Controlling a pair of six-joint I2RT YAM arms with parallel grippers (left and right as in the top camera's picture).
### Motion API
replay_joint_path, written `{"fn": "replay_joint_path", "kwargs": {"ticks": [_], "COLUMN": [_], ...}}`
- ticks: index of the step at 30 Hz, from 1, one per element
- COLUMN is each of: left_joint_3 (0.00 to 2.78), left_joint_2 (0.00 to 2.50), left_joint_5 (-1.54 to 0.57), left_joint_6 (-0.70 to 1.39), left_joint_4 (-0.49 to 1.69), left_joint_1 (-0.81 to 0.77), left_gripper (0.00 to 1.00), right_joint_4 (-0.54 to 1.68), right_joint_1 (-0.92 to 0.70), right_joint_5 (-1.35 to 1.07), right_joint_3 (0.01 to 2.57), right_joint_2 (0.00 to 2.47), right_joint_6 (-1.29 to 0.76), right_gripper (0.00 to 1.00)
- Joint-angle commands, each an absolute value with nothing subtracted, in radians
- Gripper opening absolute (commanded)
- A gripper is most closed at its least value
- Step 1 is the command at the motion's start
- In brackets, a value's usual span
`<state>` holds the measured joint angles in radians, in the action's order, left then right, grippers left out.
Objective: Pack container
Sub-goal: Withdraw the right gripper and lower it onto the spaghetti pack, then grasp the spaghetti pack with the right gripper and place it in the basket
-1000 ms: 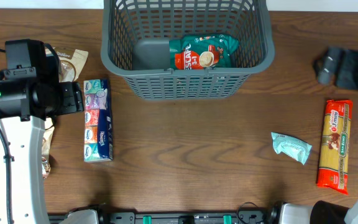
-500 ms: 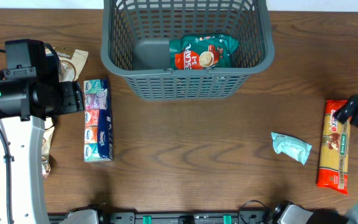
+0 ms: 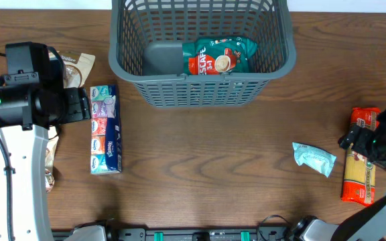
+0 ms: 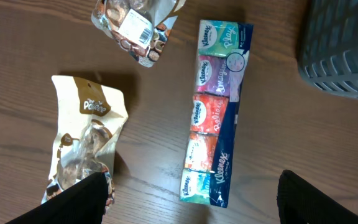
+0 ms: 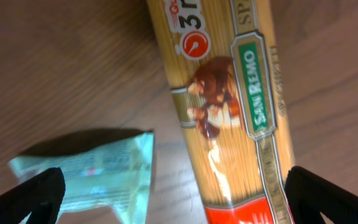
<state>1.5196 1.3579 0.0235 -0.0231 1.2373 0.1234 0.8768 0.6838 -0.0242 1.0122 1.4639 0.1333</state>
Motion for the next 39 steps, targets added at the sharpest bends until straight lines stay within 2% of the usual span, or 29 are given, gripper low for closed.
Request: {"fn": "replay_joint_path", "kwargs": {"ticks": [1,21,23,25,29,30,31,39], "left_joint_3": [1.522,1.522,1.522,1.522,1.522,1.522,1.522,1.522], "left_joint_2": [1.359,1.359,1.359,1.359,1.359,1.359,1.359,1.359], "left_joint_5": [0.014,0.014,0.014,0.014,0.014,0.014,0.014,0.014], "left_joint_6": [-0.031,-0.039,-0.039,-0.039,-0.040,-0.040,-0.040,-0.040], "left_joint_4": [1.243,1.249,1.248,1.249,1.256,1.258,1.259,1.259], "left_joint_1": [0.128,0.128,0.128,0.128,0.128,0.128,0.128,0.128], "left_gripper": [0.77,0.77,0.77,0.77,0.77,0.77,0.77,0.77], "right_joint_4": [0.822,0.582,0.566,0.554,0.539,0.535,0.535,0.650], "right_joint_1": [0.695,0.800,0.799,0.797,0.797,0.797,0.797,0.703], "right_joint_5": [0.015,0.000,-0.021,-0.031,-0.034,-0.035,-0.035,-0.159], "right_joint_3": [0.984,0.984,0.984,0.984,0.984,0.986,0.988,1.127], "right_joint_2": [1.522,1.798,1.831,1.858,1.877,1.875,1.874,1.760], "right_joint_6": [0.174,0.177,0.174,0.156,0.104,0.089,0.079,0.072], "right_gripper": [0.99,0.99,0.96,0.87,0.18,0.07,0.01,0.01]}}
